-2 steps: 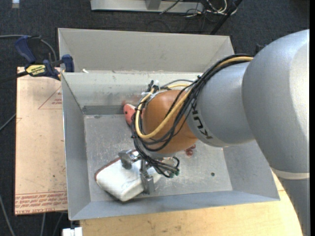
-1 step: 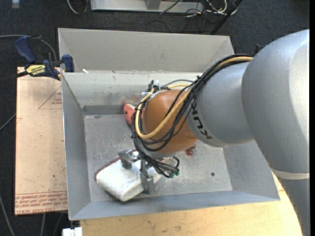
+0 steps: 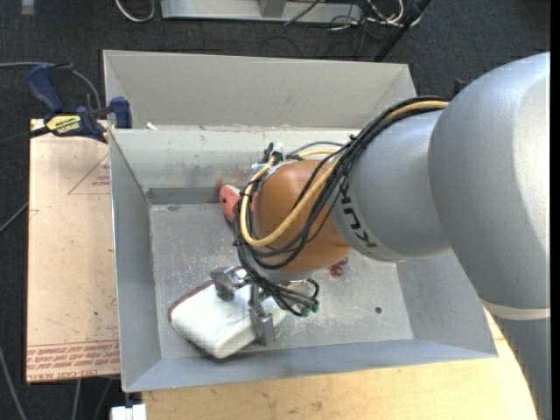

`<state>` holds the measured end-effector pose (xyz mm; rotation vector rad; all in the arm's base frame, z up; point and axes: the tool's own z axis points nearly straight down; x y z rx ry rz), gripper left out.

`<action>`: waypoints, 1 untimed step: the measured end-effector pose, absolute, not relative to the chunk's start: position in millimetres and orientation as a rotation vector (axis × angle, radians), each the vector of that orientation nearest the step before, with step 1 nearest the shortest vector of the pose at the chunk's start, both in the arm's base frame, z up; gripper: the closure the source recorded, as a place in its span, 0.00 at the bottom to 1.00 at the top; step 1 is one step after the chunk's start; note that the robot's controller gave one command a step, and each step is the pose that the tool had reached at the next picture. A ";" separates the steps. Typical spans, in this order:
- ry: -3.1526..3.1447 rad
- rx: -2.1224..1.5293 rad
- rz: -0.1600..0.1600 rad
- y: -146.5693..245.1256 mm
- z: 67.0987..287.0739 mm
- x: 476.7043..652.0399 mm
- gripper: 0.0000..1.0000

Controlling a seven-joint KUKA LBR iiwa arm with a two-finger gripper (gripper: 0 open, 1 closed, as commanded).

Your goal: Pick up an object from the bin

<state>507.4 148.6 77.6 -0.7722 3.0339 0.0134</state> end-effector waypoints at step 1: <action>3.034 -0.772 0.014 148.6 77.6 507.4 1.00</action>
Offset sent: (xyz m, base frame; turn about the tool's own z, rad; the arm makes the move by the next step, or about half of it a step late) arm 0.0000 0.0000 0.0000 0.0000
